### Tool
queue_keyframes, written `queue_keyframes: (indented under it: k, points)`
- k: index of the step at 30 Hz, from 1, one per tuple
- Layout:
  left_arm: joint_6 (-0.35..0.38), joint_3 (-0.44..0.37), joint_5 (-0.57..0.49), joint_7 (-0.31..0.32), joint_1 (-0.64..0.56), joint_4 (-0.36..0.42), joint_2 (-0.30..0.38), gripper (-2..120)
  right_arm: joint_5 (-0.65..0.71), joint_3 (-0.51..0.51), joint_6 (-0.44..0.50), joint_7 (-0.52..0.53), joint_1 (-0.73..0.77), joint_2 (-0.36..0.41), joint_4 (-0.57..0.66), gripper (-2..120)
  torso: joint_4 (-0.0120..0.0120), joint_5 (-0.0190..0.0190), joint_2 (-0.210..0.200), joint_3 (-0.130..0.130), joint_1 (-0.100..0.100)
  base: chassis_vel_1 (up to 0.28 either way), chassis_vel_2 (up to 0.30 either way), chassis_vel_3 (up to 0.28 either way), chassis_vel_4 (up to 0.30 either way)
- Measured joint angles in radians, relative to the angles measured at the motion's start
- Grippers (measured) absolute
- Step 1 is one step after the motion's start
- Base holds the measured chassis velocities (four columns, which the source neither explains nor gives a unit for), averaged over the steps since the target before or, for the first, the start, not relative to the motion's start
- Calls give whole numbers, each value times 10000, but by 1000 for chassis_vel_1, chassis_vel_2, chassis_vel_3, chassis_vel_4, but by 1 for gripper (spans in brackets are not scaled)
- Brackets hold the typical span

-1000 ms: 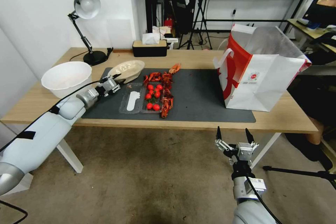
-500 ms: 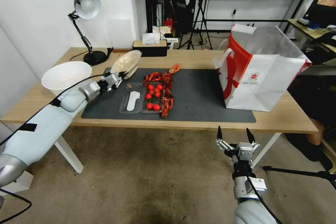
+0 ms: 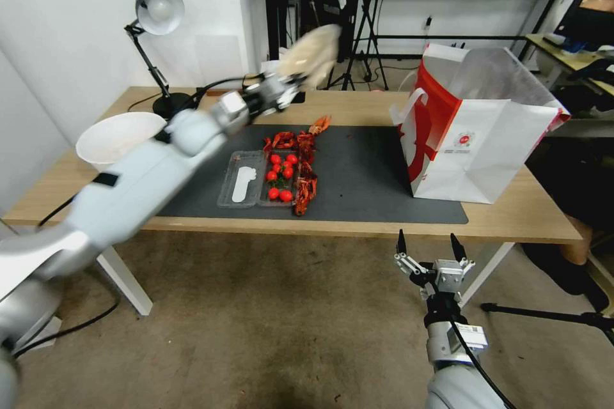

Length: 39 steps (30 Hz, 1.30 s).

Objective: Pick up the trash from the table and place it into the takeout bag.

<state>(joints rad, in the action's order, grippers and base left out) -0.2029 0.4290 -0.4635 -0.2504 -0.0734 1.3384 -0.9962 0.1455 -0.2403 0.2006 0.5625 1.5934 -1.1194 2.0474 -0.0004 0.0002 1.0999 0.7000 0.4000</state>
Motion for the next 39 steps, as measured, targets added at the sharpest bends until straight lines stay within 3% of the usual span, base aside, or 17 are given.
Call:
queue_keyframes:
  k: [1, 4, 9, 13, 14, 17, 25, 39]
  points:
    - [0, 0, 0, 0, 0, 0, 0, 0, 0, 0, 0, 0, 0, 0, 0, 100, 0, 0, 0, 0, 0, 0, 0, 0, 0]
    - [647, 719, -1406, 499, 780, 215, -840, 0, -2, -17, -13, 12, -13, -13, 5, 100, 0, 2, 0, 0, 0, 0, 0, 0, 0]
    - [887, 1204, -2144, 844, 1418, 213, -1536, 0, -3, -48, -29, 20, -23, -19, 21, 100, 3, 0, 0, 0, 1, 0, 0, 0, 0]
    - [1497, 1708, -4474, 1833, 2099, 564, -2448, 0, -3, -32, -64, 26, -104, -27, -11, 100, 5, 1, 0, 0, 0, 0, 0, 0, 0]
    - [1497, 1708, -4474, 1833, 2099, 564, -2448, 0, -3, -32, -64, 26, -104, -27, -11, 100, 5, 1, 0, 0, 0, 0, 0, 0, 0]
    - [1891, 1925, -5756, 2608, 2267, 819, -3027, 0, -9, 7, -77, 26, -124, -45, -31, 100, 5, 0, 2, 0, -2, 0, 0, 0, 0]
    - [2093, 2160, -6609, 3107, 2331, 290, -4107, 0, -10, -54, -78, 36, -43, -29, 6, 100, 2, -1, 2, 0, -1, 0, 0, 0, 0]
    - [2633, 2327, -7612, 3678, 2280, -337, -4875, 0, -10, -63, -77, 45, -96, -25, 18, 100, 5, -2, 1, 0, -1, 0, 0, 0, 0]
